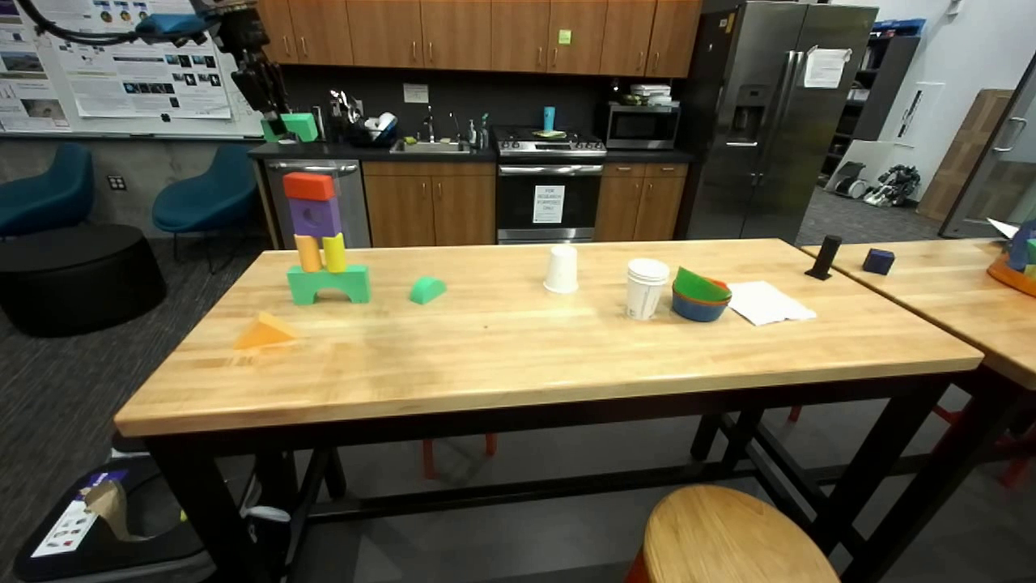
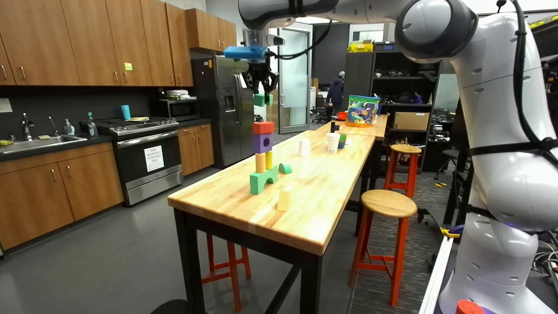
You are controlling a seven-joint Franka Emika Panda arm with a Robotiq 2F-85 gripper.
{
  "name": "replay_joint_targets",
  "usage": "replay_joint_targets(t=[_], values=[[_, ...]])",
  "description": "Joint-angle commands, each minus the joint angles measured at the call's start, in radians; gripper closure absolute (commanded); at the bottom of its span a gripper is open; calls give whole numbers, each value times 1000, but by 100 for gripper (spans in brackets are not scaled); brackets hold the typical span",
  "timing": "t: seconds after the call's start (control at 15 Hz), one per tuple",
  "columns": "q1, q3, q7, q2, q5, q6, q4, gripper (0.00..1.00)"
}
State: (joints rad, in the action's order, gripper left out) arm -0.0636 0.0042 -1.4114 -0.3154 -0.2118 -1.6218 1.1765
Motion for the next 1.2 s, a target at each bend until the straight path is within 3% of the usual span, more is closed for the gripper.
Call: replay_joint_targets(t=[0.0, 1.13], values=[[1, -2, -6, -1, 1, 5, 5, 84], [6, -3, -4, -66, 8, 33, -23, 84]])
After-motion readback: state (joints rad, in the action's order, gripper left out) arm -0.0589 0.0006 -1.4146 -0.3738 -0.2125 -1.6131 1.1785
